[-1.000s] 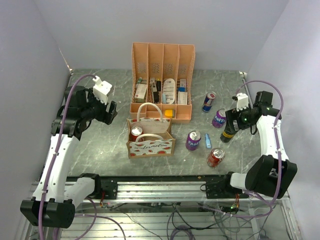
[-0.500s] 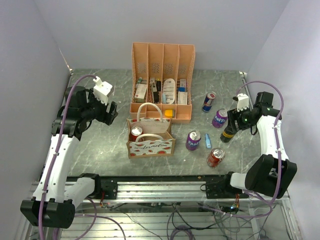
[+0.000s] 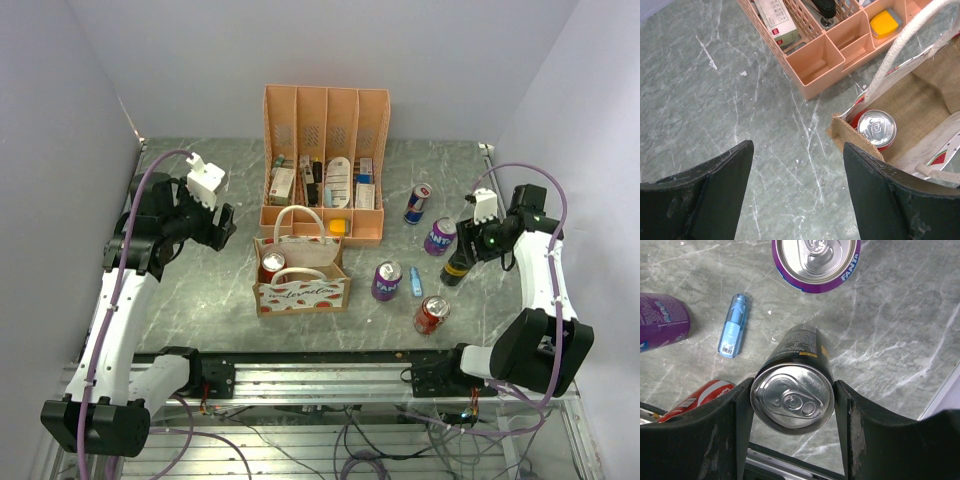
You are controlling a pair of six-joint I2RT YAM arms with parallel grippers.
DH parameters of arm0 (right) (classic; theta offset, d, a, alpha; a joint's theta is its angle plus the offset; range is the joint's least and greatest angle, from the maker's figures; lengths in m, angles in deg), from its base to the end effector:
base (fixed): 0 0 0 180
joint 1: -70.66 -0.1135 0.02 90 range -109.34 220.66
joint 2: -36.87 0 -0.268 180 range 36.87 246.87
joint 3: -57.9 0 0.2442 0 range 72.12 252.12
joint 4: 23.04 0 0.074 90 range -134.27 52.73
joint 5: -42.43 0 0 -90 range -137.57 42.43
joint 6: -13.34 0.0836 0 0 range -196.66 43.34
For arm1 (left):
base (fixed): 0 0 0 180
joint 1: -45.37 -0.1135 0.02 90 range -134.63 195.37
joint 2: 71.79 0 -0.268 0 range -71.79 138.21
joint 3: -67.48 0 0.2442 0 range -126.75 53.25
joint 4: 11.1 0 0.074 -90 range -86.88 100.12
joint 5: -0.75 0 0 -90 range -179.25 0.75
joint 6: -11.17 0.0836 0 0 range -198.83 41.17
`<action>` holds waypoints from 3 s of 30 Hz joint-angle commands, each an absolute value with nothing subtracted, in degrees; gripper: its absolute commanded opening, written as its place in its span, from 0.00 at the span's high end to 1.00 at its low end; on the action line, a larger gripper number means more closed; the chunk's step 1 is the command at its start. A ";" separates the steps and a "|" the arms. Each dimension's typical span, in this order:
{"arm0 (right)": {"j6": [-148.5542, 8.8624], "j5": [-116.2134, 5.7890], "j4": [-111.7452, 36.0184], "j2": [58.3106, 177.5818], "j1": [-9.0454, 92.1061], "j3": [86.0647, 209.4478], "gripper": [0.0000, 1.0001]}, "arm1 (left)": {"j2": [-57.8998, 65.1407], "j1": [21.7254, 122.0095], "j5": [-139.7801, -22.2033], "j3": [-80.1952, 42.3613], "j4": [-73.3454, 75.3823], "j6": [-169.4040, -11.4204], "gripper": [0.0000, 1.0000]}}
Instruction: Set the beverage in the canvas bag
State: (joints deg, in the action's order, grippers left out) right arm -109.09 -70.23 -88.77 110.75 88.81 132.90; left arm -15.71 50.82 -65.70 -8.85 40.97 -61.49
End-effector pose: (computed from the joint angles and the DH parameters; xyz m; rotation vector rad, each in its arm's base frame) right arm 0.2519 -0.0487 0.2392 -0.4344 2.5347 0.2182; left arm 0.2233 -0.0549 0.3410 0.6463 1.9877 -0.3108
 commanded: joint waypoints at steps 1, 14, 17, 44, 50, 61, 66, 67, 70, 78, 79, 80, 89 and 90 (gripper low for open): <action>-110.05 -73.09 -90.78 108.67 89.29 137.86 0.63 | -16.79 51.01 -64.51 -8.01 39.24 -61.02 0.17; -109.86 -79.99 -100.70 108.09 85.93 154.86 0.93 | -16.97 51.08 -65.29 -8.08 41.94 -58.60 0.21; -107.67 -78.62 -100.36 108.06 81.32 158.64 0.97 | -15.80 51.16 -64.52 -8.44 43.30 -57.82 0.21; -104.59 -78.63 -88.71 120.59 29.60 171.70 1.00 | -13.25 54.16 -55.98 -10.50 51.19 -49.50 0.24; -104.37 -77.32 -82.97 123.63 25.63 169.29 1.00 | -13.55 55.58 -56.58 -7.41 49.07 -50.10 0.25; -103.52 -84.94 -80.72 124.93 22.68 162.61 1.00 | -16.32 55.85 -57.18 -1.42 41.36 -52.28 0.26; -105.44 -89.63 -82.91 125.11 22.65 161.40 1.00 | -16.93 55.91 -56.56 0.91 38.73 -53.10 0.26; -105.41 -90.76 -83.04 125.29 22.60 161.08 1.00 | -16.94 55.91 -56.33 1.41 38.33 -52.90 0.26; -104.90 -93.41 -82.12 126.00 22.57 159.56 1.00 | -16.79 56.05 -56.61 2.68 37.06 -52.78 0.26; -100.15 -85.91 -74.37 128.58 20.93 157.73 1.00 | -18.09 56.17 -56.76 4.63 36.17 -51.81 0.26; -99.91 -84.77 -73.68 128.94 20.51 157.68 1.00 | -18.35 56.17 -56.74 4.94 36.05 -51.63 0.26; -99.64 -83.70 -72.83 129.24 19.98 157.59 1.00 | -18.69 56.16 -56.85 5.31 35.74 -51.56 0.26; -99.58 -74.85 -69.46 132.86 15.16 157.41 1.00 | -20.37 56.18 -58.19 6.60 35.53 -51.71 0.26; -99.27 -74.41 -69.03 133.22 14.92 157.19 1.00 | -20.39 56.18 -58.33 6.61 35.55 -51.76 0.26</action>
